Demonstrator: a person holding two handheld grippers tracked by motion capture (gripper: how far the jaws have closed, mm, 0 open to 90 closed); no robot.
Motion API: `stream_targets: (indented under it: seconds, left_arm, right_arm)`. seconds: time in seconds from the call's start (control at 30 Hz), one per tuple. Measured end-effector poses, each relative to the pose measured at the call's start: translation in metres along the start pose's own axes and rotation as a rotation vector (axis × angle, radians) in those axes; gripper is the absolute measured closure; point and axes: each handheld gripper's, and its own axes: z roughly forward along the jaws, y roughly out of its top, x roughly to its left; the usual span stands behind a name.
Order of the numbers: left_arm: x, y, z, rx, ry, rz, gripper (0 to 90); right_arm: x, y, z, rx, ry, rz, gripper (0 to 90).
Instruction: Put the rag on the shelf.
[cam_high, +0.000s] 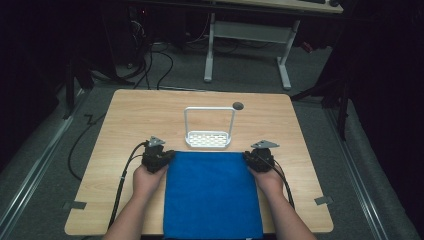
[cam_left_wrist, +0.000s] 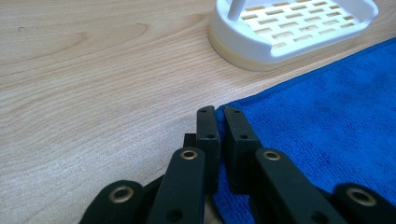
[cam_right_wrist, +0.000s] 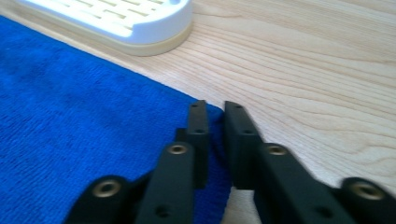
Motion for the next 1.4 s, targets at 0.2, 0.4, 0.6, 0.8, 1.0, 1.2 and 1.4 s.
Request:
stream_targets:
  seconds: [0.2, 0.4, 0.6, 0.8, 1.0, 1.2, 1.4]
  left_arm:
    - [-0.002, 0.000, 0.000, 0.002, 0.003, 0.008, 87.1]
    - [-0.006, 0.000, -0.009, -0.065, -0.011, 0.046, 87.2]
    - [-0.014, 0.001, -0.029, -0.152, 0.001, 0.048, 87.3]
    - [-0.021, 0.001, -0.042, -0.183, -0.002, 0.053, 87.3]
    - [-0.026, 0.005, -0.055, -0.236, -0.009, 0.058, 87.4]
    - [-0.034, 0.012, -0.071, -0.290, -0.006, 0.085, 87.4]
    - [-0.042, 0.019, -0.088, -0.368, -0.002, 0.109, 87.4]
  right_arm:
    - [0.004, 0.000, 0.000, 0.001, -0.001, -0.042, 89.2]
    - [0.011, -0.002, -0.015, -0.117, 0.026, -0.035, 89.1]
    - [0.016, -0.006, -0.034, -0.182, 0.047, -0.063, 89.1]
    - [0.014, -0.002, -0.048, -0.236, 0.058, -0.051, 89.0]
    - [0.017, 0.004, -0.065, -0.301, 0.065, -0.061, 89.0]
    - [0.021, 0.008, -0.080, -0.347, 0.062, -0.070, 89.1]
    - [0.026, 0.012, -0.093, -0.395, 0.063, -0.083, 89.1]
